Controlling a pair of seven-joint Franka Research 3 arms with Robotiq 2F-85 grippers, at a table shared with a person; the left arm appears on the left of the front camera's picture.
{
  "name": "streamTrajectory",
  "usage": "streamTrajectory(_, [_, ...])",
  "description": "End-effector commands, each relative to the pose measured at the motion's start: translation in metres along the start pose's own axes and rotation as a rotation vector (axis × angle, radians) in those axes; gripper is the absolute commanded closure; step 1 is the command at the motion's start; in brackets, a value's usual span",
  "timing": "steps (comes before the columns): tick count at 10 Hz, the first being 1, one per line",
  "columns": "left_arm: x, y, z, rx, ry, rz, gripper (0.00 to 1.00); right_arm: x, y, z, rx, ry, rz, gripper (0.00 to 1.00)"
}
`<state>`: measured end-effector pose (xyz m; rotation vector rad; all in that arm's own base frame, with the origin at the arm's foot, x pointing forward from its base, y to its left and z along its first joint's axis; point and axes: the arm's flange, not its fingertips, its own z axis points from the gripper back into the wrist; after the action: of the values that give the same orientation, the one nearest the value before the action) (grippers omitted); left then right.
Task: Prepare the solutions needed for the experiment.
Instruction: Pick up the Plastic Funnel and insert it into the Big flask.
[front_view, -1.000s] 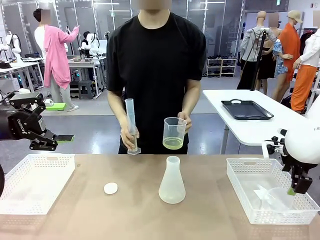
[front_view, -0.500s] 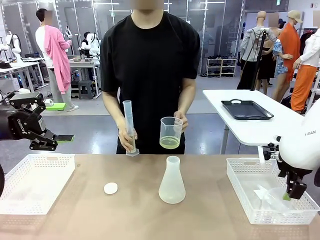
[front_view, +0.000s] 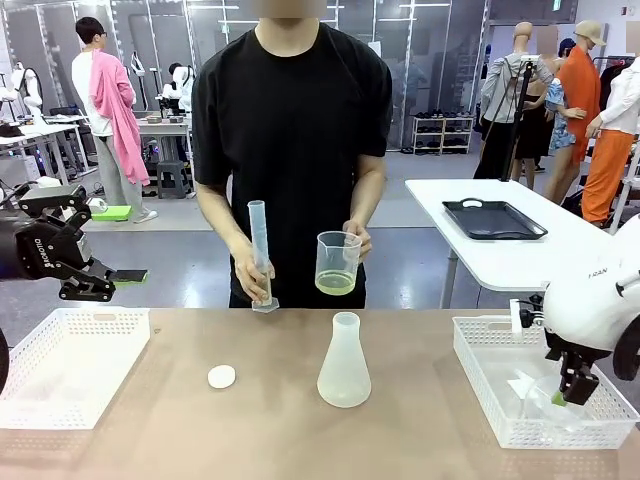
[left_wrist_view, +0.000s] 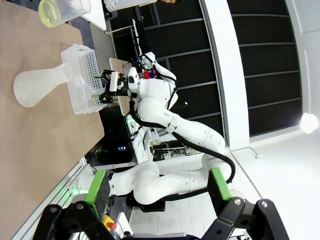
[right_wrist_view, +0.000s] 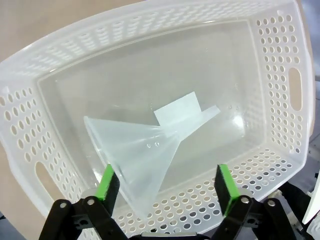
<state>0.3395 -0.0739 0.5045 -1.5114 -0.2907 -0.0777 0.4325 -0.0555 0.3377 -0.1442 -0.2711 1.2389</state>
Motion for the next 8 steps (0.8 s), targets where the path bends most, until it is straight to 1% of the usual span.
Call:
streamTrajectory(1, [0.0, -0.003, -0.002, -0.022, -0.007, 0.003, 0.0, -0.006, 0.01, -0.01, -0.027, -0.03, 0.025, 0.09])
streamTrajectory(2, [0.0, -0.003, -0.002, -0.022, -0.007, 0.003, 0.0, -0.006, 0.01, -0.008, -0.028, -0.006, 0.024, 0.16])
streamTrajectory(3, [0.0, -0.003, -0.002, -0.022, -0.007, 0.003, 0.0, -0.006, 0.01, -0.005, -0.043, -0.004, 0.023, 0.19])
streamTrajectory(4, [0.0, -0.003, -0.002, -0.022, -0.007, 0.003, 0.0, -0.004, 0.012, -0.001, -0.056, -0.004, 0.029, 0.28])
streamTrajectory(5, [0.0, -0.003, -0.002, -0.022, -0.007, 0.003, 0.0, -0.003, 0.013, 0.002, -0.07, 0.006, 0.027, 0.33])
streamTrajectory(6, [0.0, -0.003, -0.002, -0.022, -0.007, 0.003, 0.0, -0.002, 0.015, 0.006, -0.079, 0.015, 0.025, 0.43])
streamTrajectory(7, [0.0, -0.003, -0.002, -0.022, -0.007, 0.003, 0.0, -0.002, 0.017, 0.009, -0.097, 0.024, 0.026, 0.48])
streamTrajectory(8, [0.0, -0.003, -0.002, -0.022, -0.007, 0.003, 0.0, -0.001, 0.018, 0.01, -0.098, 0.032, 0.024, 0.58])
